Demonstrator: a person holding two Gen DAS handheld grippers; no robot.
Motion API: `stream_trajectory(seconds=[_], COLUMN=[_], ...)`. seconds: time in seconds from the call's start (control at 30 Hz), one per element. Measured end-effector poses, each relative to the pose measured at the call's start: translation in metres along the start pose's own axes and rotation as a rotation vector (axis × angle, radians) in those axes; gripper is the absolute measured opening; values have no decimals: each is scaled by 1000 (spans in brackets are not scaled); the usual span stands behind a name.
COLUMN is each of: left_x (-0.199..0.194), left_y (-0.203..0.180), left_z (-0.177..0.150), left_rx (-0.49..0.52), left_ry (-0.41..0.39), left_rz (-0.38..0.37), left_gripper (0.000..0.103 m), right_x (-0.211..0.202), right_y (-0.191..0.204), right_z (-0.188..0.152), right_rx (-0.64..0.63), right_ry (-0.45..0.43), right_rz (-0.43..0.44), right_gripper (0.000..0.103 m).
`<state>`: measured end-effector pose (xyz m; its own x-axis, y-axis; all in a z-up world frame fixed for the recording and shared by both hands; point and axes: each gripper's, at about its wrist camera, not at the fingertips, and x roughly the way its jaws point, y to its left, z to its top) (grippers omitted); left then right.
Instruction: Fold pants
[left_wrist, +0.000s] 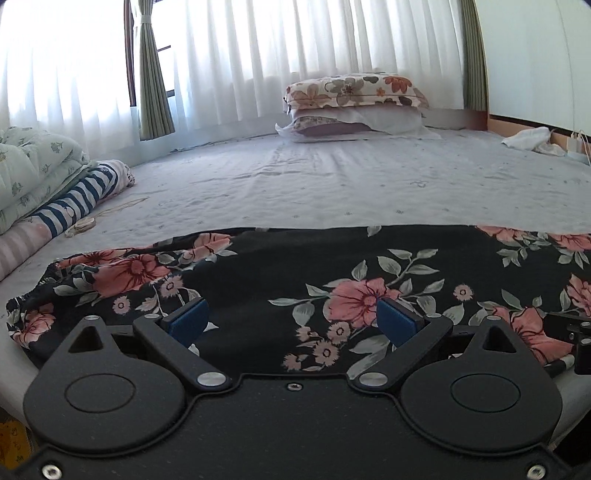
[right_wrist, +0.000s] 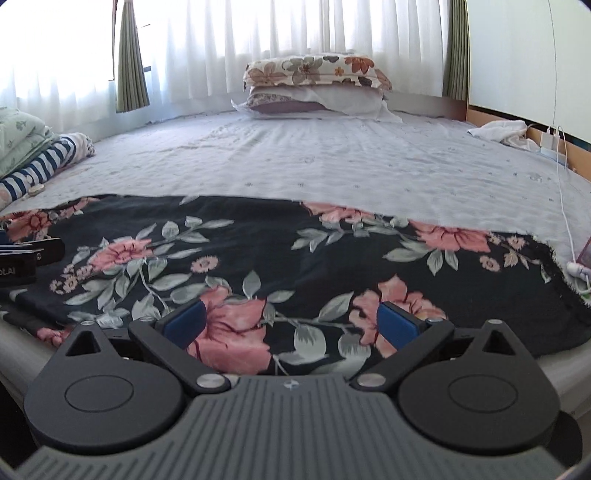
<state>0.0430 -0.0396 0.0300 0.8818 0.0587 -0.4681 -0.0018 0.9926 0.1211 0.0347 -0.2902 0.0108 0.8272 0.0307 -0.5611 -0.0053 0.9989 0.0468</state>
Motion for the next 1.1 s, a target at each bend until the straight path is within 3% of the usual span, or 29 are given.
stream_trajectory(seconds=[0.13, 0.4, 0.5, 1.1], left_x=[13, 26, 24, -4], left_y=[3, 15, 22, 27], left_z=[-10, -34, -39, -51], left_rx=[-29, -59, -124, -95], left_ry=[51, 165, 170, 168], left_rz=[10, 34, 19, 9], left_gripper=[98, 97, 97, 97], right_x=[12, 7, 7, -8], right_y=[-1, 1, 1, -4], right_z=[-16, -24, -25, -24], right_rx=[-8, -46, -57, -75], right_ry=[60, 34, 39, 97], right_rz=[-22, -25, -25, -7], right_gripper=[103, 103, 103, 103])
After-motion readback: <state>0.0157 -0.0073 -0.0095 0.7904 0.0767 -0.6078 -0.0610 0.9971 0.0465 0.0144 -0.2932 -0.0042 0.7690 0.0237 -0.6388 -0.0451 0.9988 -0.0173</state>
